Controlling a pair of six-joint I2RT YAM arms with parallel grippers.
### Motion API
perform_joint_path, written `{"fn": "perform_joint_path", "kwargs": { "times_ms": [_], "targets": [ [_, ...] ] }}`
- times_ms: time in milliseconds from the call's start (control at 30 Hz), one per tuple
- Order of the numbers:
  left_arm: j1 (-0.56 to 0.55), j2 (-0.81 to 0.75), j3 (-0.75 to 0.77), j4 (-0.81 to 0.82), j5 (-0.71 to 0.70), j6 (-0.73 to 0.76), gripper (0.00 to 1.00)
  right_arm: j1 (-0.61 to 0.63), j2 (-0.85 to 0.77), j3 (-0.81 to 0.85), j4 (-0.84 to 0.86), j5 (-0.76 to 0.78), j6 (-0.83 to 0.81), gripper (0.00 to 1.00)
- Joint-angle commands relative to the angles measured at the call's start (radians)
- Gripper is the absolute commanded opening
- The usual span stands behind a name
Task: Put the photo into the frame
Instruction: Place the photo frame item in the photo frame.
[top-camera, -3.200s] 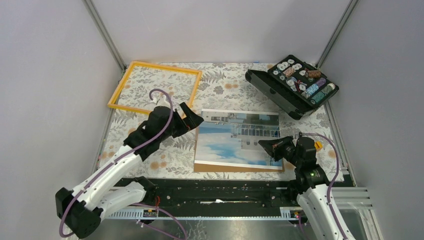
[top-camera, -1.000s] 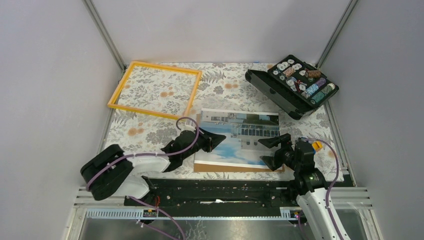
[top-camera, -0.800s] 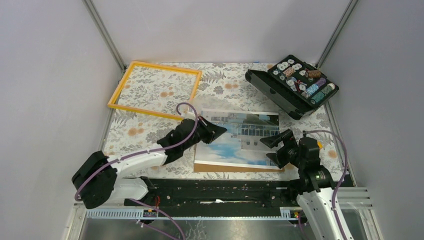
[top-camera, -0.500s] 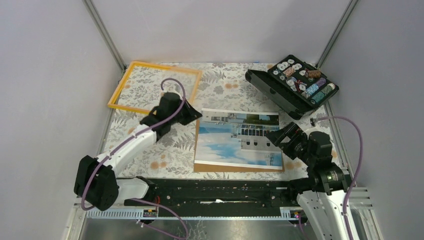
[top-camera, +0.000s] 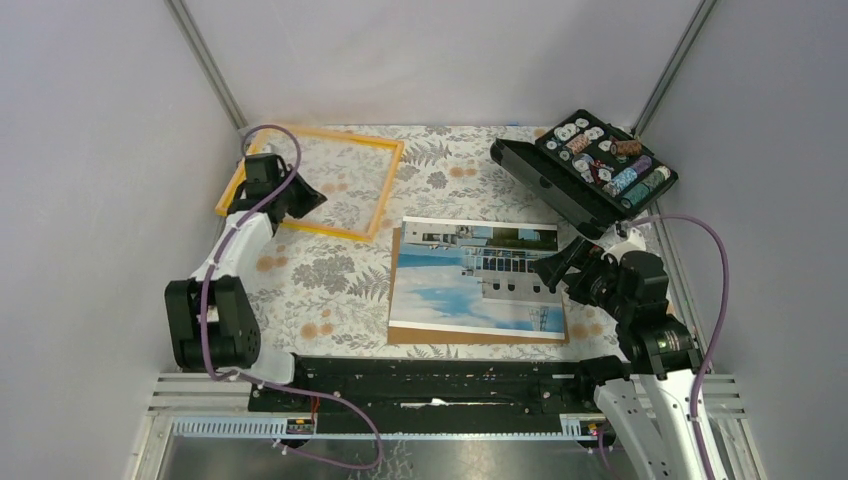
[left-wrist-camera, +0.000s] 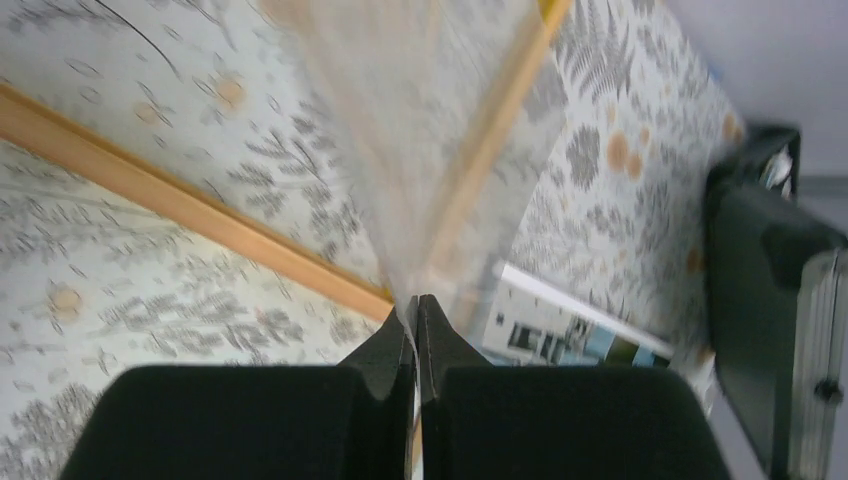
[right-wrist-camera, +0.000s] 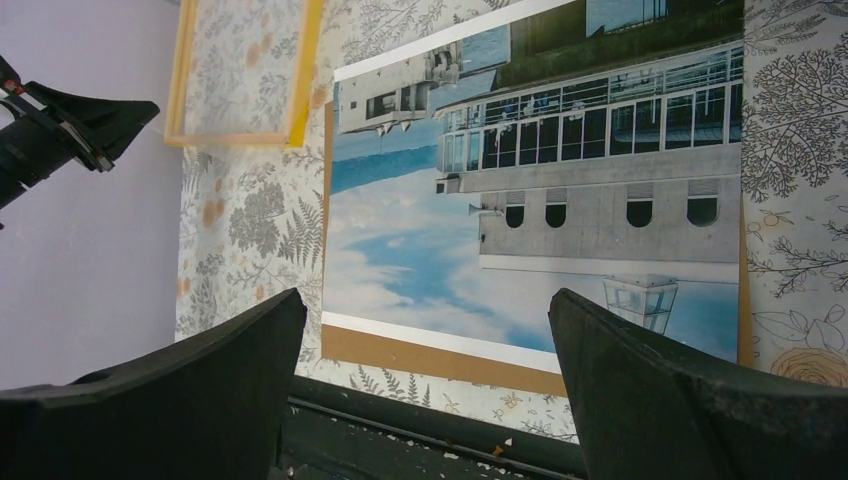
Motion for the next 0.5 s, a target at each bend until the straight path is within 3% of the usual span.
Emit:
{"fn": "perform_joint_path", "kwargs": {
  "times_ms": [0,233,467],
  "targets": [
    [0.082,0.092,-0.025,0.257,0.118,-0.081,0.00,0.010,0.039,0.045,0.038,0.002,-0.035,1.00],
    [0.158,0.228,-0.056,0.480,0.165,-0.122,0.00,0.027,0.070,0.039,0.068,0.013,-0.035,1.00],
    [0.221,0.283,-0.088,0.580,0.175,-0.187,0.00,0.035,0.082,0.022,0.072,0.044,-0.047,1.00]
  ]
}}
